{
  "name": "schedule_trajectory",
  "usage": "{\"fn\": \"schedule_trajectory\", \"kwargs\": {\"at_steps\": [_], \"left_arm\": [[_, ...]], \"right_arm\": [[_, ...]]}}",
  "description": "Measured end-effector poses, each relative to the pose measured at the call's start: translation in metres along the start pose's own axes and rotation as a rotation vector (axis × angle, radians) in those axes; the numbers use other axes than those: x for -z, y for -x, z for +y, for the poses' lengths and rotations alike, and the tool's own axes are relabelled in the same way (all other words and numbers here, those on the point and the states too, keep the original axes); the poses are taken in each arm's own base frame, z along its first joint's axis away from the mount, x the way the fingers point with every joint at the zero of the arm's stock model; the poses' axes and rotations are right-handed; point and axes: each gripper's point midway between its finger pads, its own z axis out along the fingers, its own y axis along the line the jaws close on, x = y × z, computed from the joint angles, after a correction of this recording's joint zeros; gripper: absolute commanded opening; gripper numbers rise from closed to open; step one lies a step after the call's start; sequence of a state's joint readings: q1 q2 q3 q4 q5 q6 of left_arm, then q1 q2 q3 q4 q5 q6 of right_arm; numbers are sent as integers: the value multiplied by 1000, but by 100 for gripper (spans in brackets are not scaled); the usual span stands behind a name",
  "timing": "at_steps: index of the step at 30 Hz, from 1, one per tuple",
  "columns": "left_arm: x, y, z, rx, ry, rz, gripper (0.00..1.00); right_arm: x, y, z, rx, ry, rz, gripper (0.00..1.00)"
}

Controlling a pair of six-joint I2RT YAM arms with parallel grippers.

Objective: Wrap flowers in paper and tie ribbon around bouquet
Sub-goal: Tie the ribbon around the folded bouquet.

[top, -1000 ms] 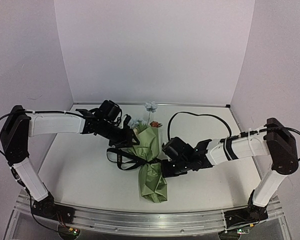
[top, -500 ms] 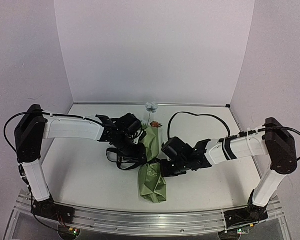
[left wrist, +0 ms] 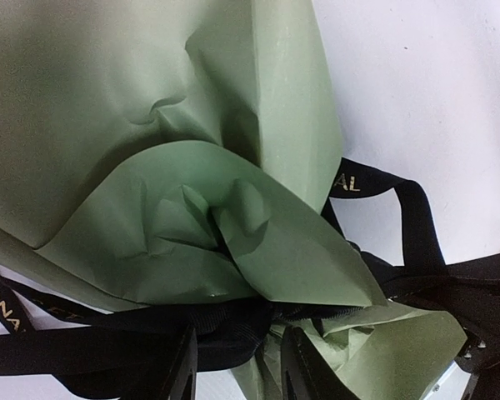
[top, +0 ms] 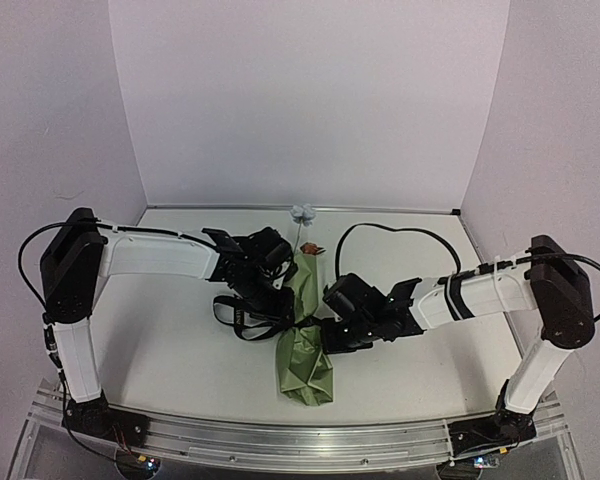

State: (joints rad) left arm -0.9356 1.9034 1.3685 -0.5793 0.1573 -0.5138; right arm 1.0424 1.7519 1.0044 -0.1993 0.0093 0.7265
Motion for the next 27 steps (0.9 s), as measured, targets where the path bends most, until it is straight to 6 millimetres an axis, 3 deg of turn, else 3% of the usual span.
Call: {"fn": "schedule_trajectory", "kwargs": {"at_steps": [8, 18, 27], "left_arm": [[-4, -2, 1, -13, 7, 8, 31], [-11, -4, 8, -20, 48, 14, 0], [-11, -2, 12, -25, 80, -6, 0]], "right_arm": [[0, 1, 1, 0, 1, -1, 0], [0, 1, 0, 4, 0, -2, 0], [0, 3, -2, 18, -13, -14, 0]]}}
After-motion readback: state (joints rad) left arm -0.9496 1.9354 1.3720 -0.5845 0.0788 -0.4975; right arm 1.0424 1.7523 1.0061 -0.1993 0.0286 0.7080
